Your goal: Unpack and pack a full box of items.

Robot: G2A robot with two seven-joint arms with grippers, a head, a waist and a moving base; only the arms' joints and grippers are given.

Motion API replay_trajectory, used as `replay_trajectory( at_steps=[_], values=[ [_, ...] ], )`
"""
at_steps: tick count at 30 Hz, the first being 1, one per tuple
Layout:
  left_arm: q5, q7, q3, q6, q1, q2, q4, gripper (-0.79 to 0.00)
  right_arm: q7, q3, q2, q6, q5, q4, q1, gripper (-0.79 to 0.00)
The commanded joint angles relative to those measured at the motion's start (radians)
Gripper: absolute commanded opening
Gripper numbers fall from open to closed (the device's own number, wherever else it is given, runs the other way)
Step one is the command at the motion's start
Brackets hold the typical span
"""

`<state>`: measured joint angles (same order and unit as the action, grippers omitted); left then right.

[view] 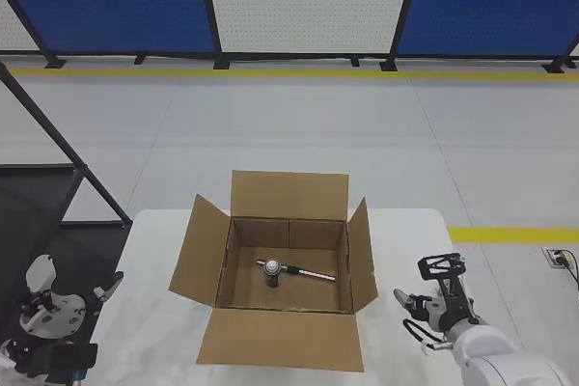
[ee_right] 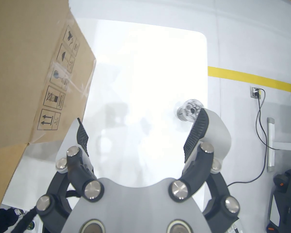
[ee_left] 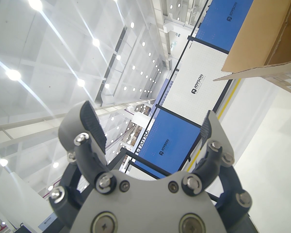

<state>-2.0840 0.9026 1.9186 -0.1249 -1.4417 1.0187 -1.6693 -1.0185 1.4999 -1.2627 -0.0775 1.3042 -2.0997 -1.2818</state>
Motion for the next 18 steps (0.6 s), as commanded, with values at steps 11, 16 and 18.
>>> replay_trajectory(
  at_steps=[11, 16, 18],
  values=[
    [0.0, 0.0, 0.0, 0.0, 0.0, 0.0, 0.0, 0.0, 0.135, 0.044, -0.007, -0.178, -0.012, 0.412, 0.186, 0.0],
    [0.0, 0.0, 0.0, 0.0, 0.0, 0.0, 0.0, 0.0, 0.119, 0.073, -0.004, -0.204, 0.0, 0.459, 0.195, 0.0],
    [0.0, 0.0, 0.0, 0.0, 0.0, 0.0, 0.0, 0.0, 0.104, 0.083, -0.001, -0.193, 0.006, 0.47, 0.201, 0.0]
  ],
)
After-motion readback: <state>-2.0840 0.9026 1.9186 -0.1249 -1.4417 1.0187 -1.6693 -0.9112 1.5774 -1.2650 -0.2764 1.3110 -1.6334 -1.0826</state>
